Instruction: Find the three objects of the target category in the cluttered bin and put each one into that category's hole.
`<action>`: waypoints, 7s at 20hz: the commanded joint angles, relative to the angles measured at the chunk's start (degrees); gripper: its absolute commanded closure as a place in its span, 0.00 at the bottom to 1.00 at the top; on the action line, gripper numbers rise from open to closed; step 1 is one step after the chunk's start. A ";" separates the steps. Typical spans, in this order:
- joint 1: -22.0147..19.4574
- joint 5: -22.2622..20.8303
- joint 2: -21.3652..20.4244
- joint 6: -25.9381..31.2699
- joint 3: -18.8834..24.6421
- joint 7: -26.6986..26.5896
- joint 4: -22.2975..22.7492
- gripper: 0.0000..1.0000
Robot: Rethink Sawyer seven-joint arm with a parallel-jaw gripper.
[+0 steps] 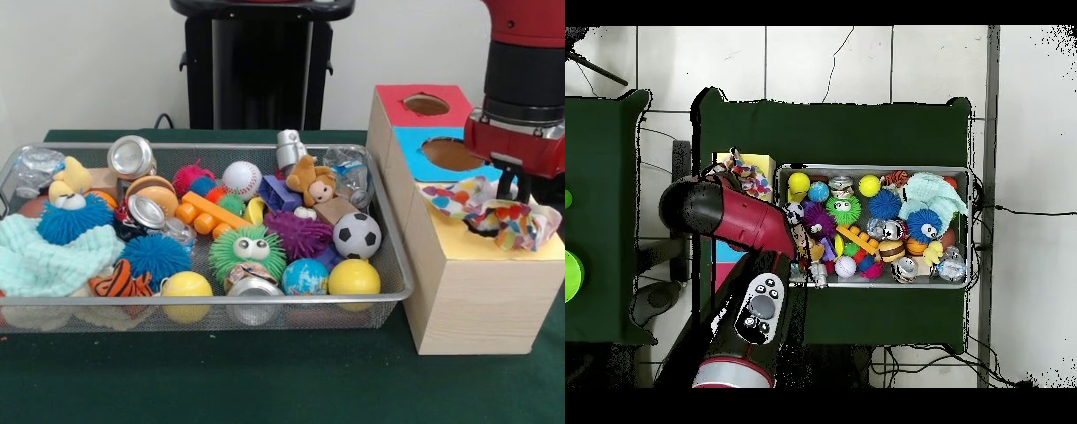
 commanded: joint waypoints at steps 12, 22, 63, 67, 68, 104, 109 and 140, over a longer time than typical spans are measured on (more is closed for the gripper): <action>-11.45 -10.58 8.16 -10.40 13.67 1.55 2.03 1.00; -15.71 -21.12 7.07 -6.46 14.74 -3.00 1.49 1.00; -16.17 -25.82 10.95 -12.10 21.58 17.62 2.83 1.00; -13.00 -21.67 11.90 -13.87 19.01 18.78 2.60 1.00; -12.76 -20.94 11.96 -14.03 18.86 18.54 2.81 1.00; -6.72 -22.61 -10.04 21.21 -1.33 0.88 2.10 0.00; -9.25 -24.18 -12.67 25.81 0.27 -0.63 1.32 0.00; -5.41 -20.31 2.33 14.57 1.60 14.41 -14.75 1.00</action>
